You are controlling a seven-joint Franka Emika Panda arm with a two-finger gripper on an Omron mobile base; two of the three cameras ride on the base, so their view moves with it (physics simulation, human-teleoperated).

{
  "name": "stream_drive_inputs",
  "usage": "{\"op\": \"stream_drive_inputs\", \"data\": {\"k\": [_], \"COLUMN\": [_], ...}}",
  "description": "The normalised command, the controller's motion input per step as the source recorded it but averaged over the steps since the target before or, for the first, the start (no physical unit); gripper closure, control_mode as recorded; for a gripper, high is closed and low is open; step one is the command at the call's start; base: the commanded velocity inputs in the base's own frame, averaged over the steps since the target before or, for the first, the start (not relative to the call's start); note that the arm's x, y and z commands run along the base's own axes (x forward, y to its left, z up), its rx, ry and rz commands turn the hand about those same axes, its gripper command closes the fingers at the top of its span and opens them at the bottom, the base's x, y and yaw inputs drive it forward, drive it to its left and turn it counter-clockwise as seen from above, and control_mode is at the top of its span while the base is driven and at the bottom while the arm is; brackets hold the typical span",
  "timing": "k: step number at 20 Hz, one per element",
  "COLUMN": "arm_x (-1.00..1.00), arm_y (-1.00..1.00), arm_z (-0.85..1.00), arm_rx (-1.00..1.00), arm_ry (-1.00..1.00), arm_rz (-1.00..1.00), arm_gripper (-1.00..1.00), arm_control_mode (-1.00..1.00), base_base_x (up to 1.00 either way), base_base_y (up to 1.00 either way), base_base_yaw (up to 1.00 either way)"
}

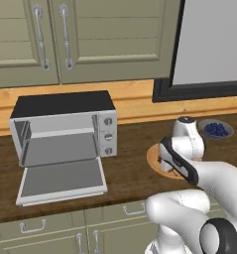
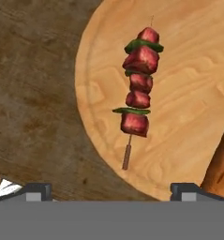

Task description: Pick up the kebab skewer and baguette bread, and place them inside the toaster oven. Close the toaster oven door and start by setting the timer.

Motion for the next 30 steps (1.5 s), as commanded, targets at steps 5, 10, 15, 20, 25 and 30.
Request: {"op": "stream_drive_inputs", "data": {"k": [5, 10, 15, 20, 25, 30], "arm_x": [0.35, 0.15, 0.00, 0.04, 0.13, 0.10], "arm_y": [-0.29, -0.15, 0.00, 0.07, 0.28, 0.01], "arm_z": [-0.36, -0.25, -0.14, -0.32, -0.36, -0.03], "arm_rx": [0.04, 0.00, 0.00, 0.00, 0.01, 0.00], "arm_ry": [0.12, 0.02, 0.00, 0.01, 0.01, 0.00], "arm_rz": [0.00, 0.00, 0.00, 0.00, 0.00, 0.00], "arm_gripper": [-1.00, -1.00, -1.00, -1.00, -1.00, -1.00], "arm_control_mode": [-1.00, -1.00, -1.00, -1.00, -1.00, -1.00], "base_base_x": [0.00, 0.00, 0.00, 0.00, 0.00, 0.00], "base_base_y": [0.00, 0.00, 0.00, 0.00, 0.00, 0.00], "base_base_yaw": [0.00, 0.00, 0.00, 0.00, 0.00, 0.00]}}
